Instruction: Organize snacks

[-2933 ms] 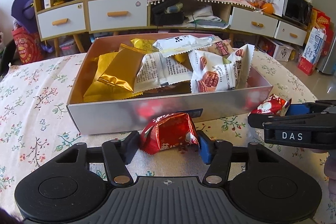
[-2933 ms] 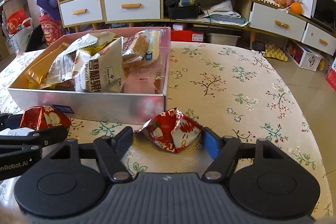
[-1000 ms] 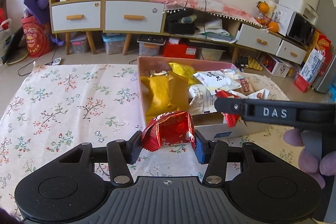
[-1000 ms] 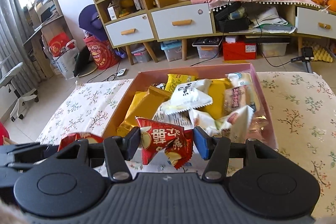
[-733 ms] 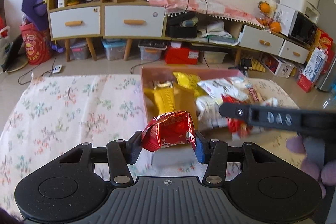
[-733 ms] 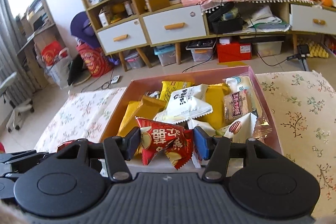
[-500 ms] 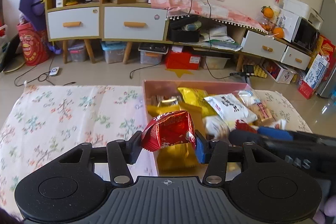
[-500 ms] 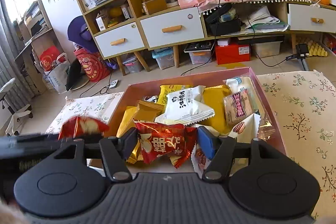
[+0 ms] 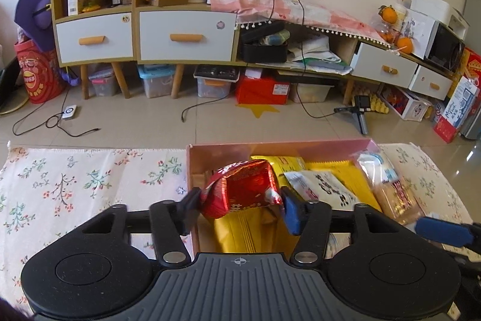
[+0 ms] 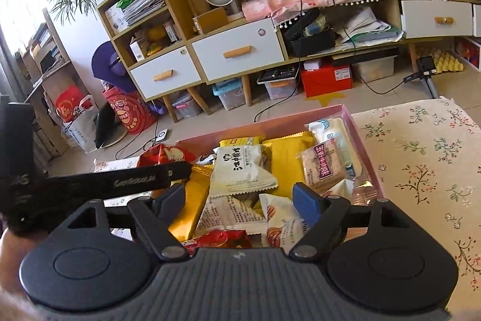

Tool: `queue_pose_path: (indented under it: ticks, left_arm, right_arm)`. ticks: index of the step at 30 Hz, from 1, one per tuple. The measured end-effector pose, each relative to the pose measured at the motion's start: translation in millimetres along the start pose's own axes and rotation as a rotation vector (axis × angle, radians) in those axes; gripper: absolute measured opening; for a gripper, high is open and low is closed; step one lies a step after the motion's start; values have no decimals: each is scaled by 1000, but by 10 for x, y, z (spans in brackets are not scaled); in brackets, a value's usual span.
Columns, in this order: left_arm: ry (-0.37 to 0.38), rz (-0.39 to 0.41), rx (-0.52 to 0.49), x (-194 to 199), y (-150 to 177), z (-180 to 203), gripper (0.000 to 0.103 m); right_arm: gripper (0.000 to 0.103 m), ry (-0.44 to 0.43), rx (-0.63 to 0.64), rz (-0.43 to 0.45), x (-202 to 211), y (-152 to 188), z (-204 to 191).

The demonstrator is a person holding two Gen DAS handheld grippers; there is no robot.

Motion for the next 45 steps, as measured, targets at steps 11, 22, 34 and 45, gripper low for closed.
queue_pose_path:
  ticks: [11,22,34,45]
  left_arm:
    - [-5,0,-2,228,56,3,83]
    - [-23,-21,-1,789,251,81,89]
    - [-65,-60,-6,1427,600,262,98]
    - [-94,-141,31,1813,849,383,101]
  right_arm:
    - [78,0,29,-5,80,-22,13]
    - [93,-18,111,15,424,-76,-62]
    - [101,57,194,-33,761,38,17]
    - [103,186,241,-126,999,246,139]
Point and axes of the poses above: each gripper's, at about its wrist camera, not at the fingertips, and x roughly against the way its jaws point, z to its right, y to its underside, the point moved 8 cm from there along -x, roughly the way its jaws point, and after that the axes turned 8 degrees about z, right-handed, at the moved point
